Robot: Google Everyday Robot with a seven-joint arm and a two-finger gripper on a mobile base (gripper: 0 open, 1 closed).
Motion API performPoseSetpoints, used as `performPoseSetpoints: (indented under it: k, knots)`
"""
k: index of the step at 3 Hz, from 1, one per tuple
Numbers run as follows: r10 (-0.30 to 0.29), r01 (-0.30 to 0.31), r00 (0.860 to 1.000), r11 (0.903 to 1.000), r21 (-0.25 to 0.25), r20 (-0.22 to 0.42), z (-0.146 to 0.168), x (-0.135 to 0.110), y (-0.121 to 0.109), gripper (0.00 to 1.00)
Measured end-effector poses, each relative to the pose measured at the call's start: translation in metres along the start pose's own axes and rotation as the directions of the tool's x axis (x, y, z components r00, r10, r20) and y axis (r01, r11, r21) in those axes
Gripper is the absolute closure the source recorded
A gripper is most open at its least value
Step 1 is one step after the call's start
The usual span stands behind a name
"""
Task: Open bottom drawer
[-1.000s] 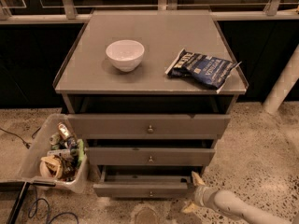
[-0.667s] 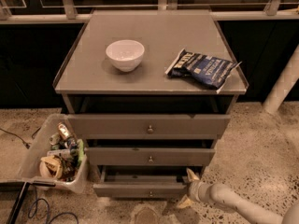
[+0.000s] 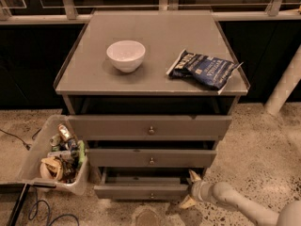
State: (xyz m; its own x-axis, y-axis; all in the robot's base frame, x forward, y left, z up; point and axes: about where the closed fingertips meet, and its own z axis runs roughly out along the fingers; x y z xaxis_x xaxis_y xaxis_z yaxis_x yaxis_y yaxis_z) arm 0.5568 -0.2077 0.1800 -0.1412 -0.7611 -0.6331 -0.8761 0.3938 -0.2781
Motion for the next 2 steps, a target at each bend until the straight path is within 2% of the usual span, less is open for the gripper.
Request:
performPoseSetpoints:
  k: [1,2]
  knots:
    - [0.0,0.0,1.0,1.0,0.001,0.0,-0.0001,0.0001,-0.0008,0.0]
    - [-0.019,0.018,1.0,0.9992,-0.035,-0.013,-0.0057,-0.0021,0.0067,0.0]
